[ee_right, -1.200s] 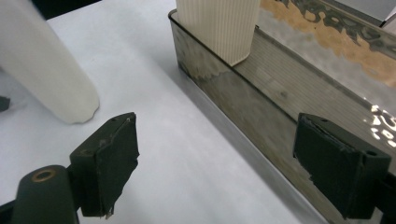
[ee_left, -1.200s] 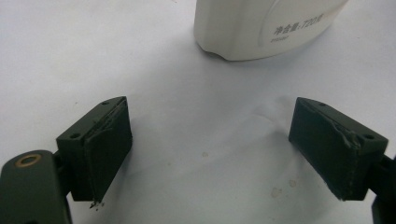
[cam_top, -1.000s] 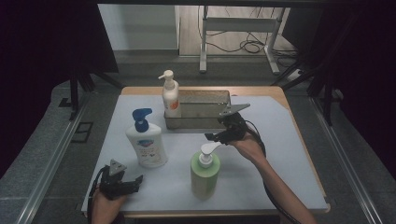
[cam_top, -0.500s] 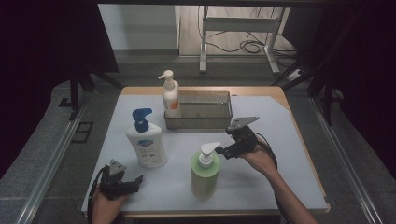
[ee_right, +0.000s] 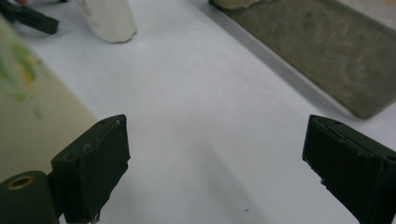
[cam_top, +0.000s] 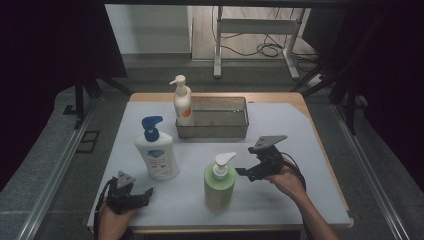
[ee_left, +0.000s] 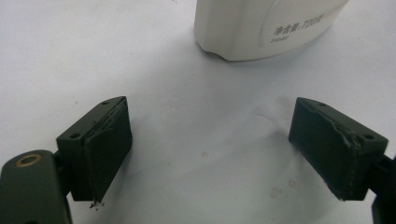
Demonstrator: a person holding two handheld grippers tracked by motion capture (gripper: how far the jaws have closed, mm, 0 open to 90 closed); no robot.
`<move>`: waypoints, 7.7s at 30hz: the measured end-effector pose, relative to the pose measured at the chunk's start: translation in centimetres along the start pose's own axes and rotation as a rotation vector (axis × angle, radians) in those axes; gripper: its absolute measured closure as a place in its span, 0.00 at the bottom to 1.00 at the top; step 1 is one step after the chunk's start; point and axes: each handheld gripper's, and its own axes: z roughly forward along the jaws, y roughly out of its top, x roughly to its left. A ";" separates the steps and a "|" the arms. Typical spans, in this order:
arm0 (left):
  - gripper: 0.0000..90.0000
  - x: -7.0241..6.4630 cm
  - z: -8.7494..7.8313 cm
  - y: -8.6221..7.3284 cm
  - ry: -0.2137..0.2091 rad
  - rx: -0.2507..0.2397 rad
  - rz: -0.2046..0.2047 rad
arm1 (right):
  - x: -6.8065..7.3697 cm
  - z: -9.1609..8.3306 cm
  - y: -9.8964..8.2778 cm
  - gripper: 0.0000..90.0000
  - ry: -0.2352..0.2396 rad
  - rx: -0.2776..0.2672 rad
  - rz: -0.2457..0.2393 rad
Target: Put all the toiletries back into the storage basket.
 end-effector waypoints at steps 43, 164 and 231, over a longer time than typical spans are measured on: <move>0.14 0.0 0.0 0.0 0.002 -0.002 -0.003 | 7.9 -1.7 -0.8 0.00 0.182 -0.028 -0.117; 0.14 0.0 0.0 0.0 0.001 -0.001 0.001 | 0.0 2.5 15.2 0.14 -0.209 -0.142 0.023; 0.14 0.0 0.0 0.0 0.000 -0.004 -0.002 | -5.7 9.8 18.3 0.14 -0.317 -0.105 0.094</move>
